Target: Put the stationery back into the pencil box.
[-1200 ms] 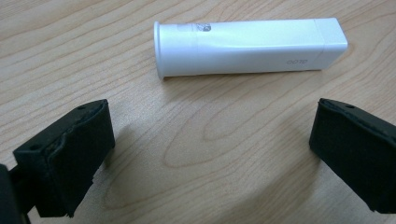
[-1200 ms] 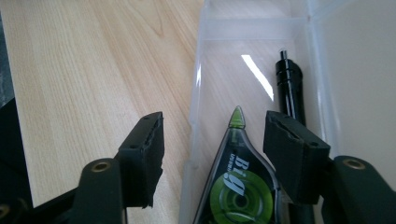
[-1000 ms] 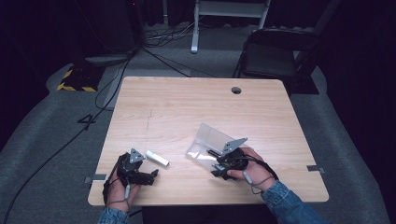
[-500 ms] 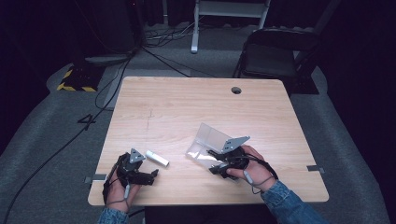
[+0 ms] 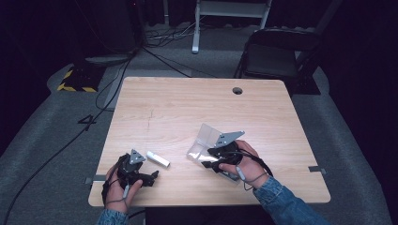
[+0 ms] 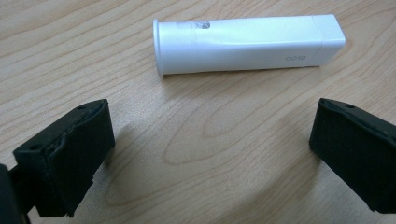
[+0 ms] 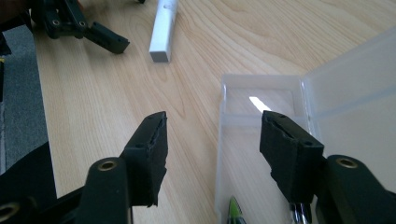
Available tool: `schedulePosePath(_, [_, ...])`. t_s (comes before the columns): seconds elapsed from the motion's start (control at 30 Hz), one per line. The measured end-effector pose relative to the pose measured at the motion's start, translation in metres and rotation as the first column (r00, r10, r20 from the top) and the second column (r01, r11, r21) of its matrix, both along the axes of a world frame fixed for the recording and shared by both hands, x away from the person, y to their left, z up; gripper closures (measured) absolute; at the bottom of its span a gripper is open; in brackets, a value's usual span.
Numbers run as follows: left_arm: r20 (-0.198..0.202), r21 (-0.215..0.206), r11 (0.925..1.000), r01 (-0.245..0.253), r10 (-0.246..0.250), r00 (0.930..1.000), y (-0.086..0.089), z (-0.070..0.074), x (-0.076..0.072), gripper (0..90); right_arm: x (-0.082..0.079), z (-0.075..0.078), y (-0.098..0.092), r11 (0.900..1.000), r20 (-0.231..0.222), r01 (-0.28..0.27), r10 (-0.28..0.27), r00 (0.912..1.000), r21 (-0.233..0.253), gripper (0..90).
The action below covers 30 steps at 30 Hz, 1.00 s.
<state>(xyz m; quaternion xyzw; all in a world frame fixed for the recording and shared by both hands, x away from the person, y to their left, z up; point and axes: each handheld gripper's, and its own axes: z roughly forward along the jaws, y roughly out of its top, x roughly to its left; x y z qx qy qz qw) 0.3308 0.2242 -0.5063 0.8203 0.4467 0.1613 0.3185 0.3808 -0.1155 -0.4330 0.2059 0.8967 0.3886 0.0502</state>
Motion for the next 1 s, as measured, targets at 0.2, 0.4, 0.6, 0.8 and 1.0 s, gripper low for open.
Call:
schedulePosePath(0.2, [0.000, 0.001, 1.0000, 0.000, 0.000, 1.0000, 0.000, 0.000, 0.000, 0.4, 0.003, 0.003, 0.014, 1.000, 0.007, -0.003, 0.003, 1.0000, -0.001, 43.1])
schedulePosePath(0.4, [0.000, 0.000, 1.0000, 0.000, 0.000, 1.0000, 0.000, 0.000, 0.000, 0.4, 0.007, 0.003, 0.026, 1.000, 0.013, -0.002, 0.002, 0.9999, 0.001, 43.2])
schedulePosePath(0.6, [-0.005, -0.004, 0.9999, -0.012, 0.012, 0.9999, 0.000, 0.000, -0.001, 0.4, 0.012, 0.001, 0.036, 1.000, 0.012, 0.002, -0.002, 0.9999, 0.003, 43.7])
schedulePosePath(0.8, [-0.008, 0.000, 0.9996, -0.029, 0.029, 0.9996, 0.003, 0.000, -0.005, 0.4, 0.014, -0.004, 0.047, 1.000, 0.009, -0.006, 0.006, 0.9999, -0.002, 44.1])
schedulePosePath(1.0, [-0.006, -0.002, 0.9992, -0.039, 0.039, 0.9992, 0.005, 0.000, -0.008, 0.4, 0.016, -0.009, 0.059, 1.000, 0.004, -0.009, 0.009, 1.0000, 0.000, 44.3])
